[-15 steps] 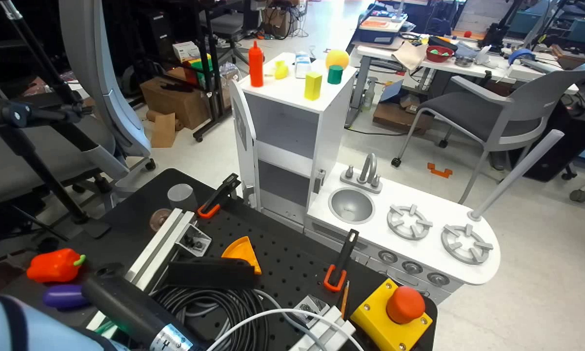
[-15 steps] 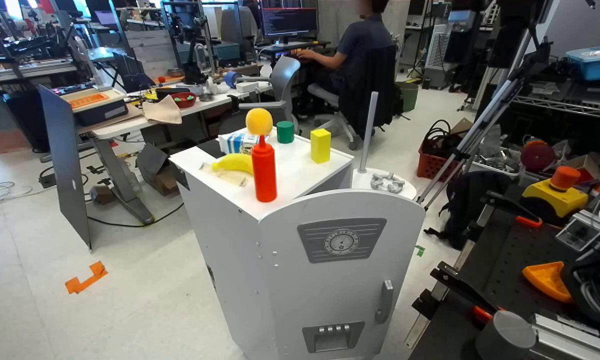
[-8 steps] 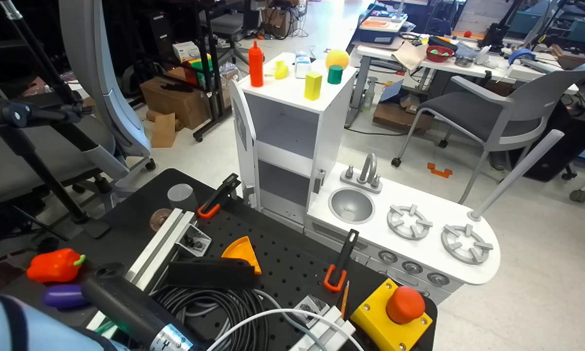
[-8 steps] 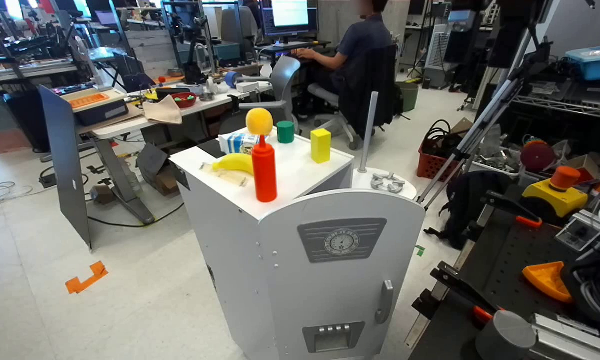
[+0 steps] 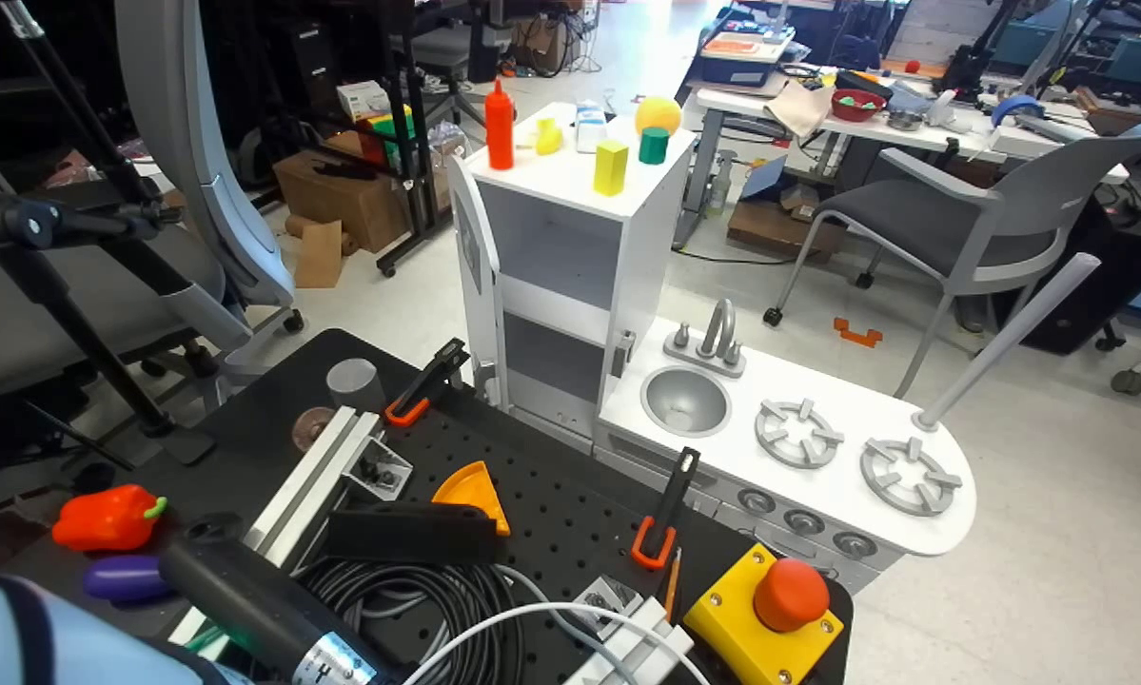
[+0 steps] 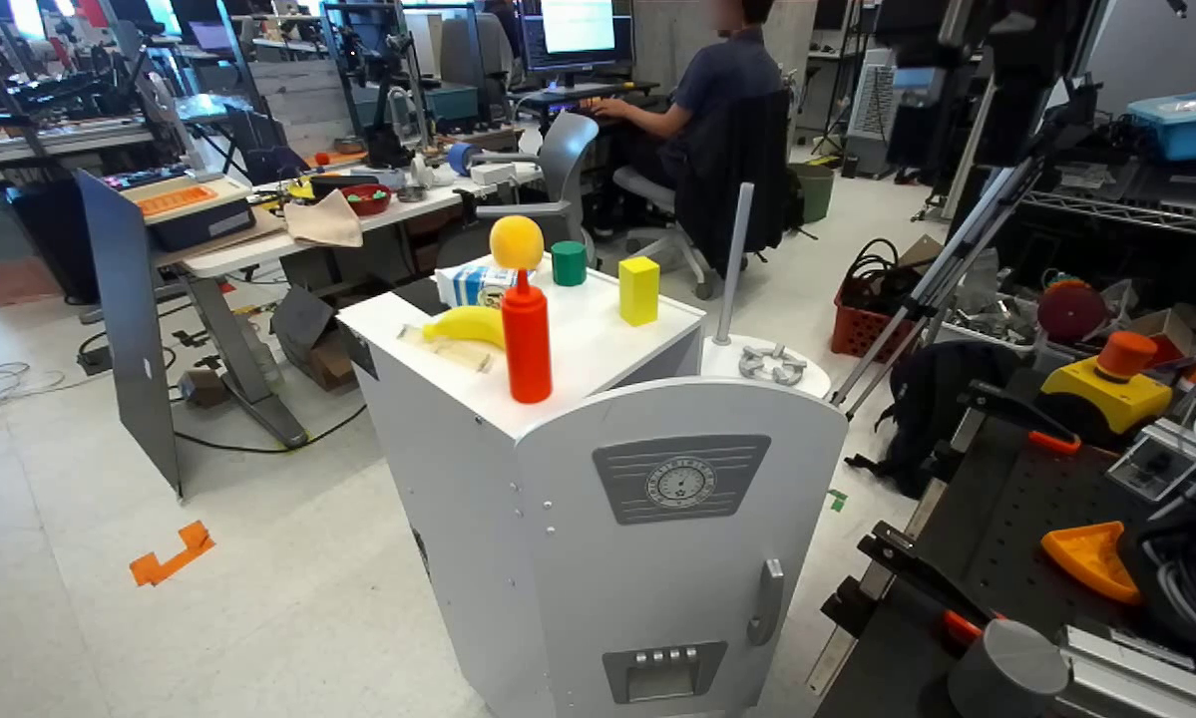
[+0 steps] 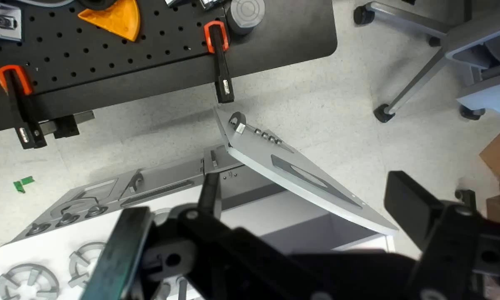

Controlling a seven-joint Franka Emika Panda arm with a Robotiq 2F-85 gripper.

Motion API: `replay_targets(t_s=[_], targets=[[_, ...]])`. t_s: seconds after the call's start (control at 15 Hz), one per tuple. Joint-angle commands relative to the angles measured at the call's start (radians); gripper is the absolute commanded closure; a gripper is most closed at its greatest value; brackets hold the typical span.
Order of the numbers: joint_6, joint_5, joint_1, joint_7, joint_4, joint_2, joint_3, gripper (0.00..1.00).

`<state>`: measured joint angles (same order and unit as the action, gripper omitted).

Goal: Close the cabinet door on the left

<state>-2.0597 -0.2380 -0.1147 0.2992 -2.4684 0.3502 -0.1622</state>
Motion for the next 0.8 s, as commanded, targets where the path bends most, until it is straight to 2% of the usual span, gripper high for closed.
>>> replay_targets(t_s=[0.0,0.33,0.73], targets=[[-0.004,0.011,0.002,0.062,0.033,-0.089,-0.023,0.0],[0.004,0.115,0.013,0.236,0.087,-0.253,-0.044,0.0],[0.071,0.245,-0.014,0.44,0.183,-0.441,-0.015,0.0]])
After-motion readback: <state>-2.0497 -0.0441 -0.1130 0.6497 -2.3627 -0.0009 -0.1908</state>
